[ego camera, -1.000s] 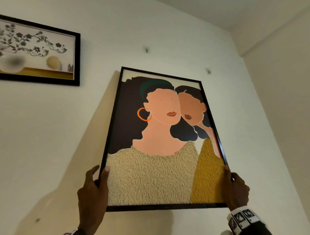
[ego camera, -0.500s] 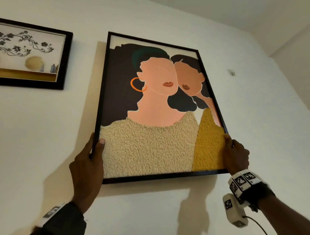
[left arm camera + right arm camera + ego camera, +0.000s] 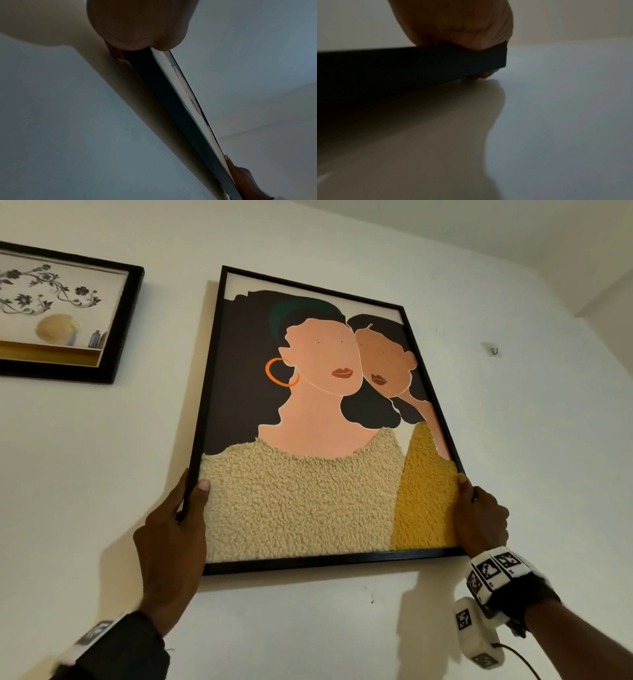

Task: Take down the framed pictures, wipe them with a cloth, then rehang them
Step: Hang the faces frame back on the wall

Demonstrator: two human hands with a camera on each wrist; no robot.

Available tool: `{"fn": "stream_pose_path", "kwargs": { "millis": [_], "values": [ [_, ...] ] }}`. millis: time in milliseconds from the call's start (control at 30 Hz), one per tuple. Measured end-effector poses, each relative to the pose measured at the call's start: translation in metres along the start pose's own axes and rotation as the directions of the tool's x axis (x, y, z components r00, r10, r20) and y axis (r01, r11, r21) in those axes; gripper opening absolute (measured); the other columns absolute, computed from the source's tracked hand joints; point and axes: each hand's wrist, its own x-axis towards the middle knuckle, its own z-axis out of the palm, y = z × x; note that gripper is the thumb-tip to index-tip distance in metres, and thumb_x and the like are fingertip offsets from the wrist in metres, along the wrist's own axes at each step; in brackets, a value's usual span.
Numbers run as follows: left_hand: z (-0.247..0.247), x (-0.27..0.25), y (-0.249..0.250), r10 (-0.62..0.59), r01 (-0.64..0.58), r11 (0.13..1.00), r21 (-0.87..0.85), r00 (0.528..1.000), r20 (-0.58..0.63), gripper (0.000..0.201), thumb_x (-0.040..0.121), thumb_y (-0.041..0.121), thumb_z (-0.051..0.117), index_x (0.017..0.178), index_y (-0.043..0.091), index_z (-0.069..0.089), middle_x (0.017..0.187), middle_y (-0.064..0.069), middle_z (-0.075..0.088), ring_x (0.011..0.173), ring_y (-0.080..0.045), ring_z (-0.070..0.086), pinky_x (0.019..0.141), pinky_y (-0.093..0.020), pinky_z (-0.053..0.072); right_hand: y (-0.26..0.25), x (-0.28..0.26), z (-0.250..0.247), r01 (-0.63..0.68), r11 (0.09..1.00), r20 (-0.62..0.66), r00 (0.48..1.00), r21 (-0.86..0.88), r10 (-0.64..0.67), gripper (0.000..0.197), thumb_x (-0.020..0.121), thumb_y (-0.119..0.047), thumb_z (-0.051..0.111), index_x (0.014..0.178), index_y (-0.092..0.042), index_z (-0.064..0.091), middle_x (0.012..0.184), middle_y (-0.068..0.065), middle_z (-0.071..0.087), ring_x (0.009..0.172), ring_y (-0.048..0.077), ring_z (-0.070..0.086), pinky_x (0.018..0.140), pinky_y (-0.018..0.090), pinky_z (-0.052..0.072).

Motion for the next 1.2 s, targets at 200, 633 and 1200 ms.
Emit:
{"fn": "stream_pose_path", "kwargs": {
  "millis": [200, 633, 1200],
  "values": [
    [0.003, -0.021, 0.0, -0.035, 0.037, 0.996, 0.077, 0.999, -0.027, 0.043, 0.097, 0.044, 0.047, 0.135, 0.026, 0.057, 0.103, -0.002, 0.07, 0.094, -0.02, 0.06, 0.091, -0.033, 0.042, 0.008, -0.001, -0.006, 0.025, 1.0, 0.024, 0.999, -0.012, -0.025, 0.064, 0.099, -0.06, 0.027, 0.107, -0.008, 0.064, 0.111, 0.028, 0.061, 0.106, 0.045, 0.054, 0.091, 0.049, 0.042],
    [0.009, -0.017, -0.006, 0.065, -0.01, 0.861, 0.508, 0.994, -0.091, 0.043, 0.094, 0.05, 0.047, 0.117, 0.021, 0.07, 0.1, -0.016, 0.06, 0.096, -0.038, 0.053, 0.066, -0.039, 0.04, 0.011, 0.006, -0.003, 0.127, 0.966, -0.055, 0.988, -0.225, -0.142, 0.067, 0.1, -0.057, 0.021, 0.101, -0.008, 0.066, 0.1, 0.024, 0.061, 0.093, 0.042, 0.057, 0.081, 0.043, 0.042],
    [0.028, -0.045, -0.033, 0.222, -0.064, 0.815, 0.576, 0.952, -0.208, 0.057, 0.095, 0.055, 0.052, 0.134, 0.012, 0.051, 0.129, -0.011, 0.055, 0.111, -0.034, 0.046, 0.085, -0.043, 0.033, 0.03, -0.015, 0.015, 0.177, 0.968, -0.248, 0.944, -0.177, -0.218, 0.053, 0.103, -0.043, 0.037, 0.107, 0.005, 0.058, 0.112, 0.027, 0.058, 0.105, 0.043, 0.053, 0.083, 0.047, 0.042]
  ]
}}
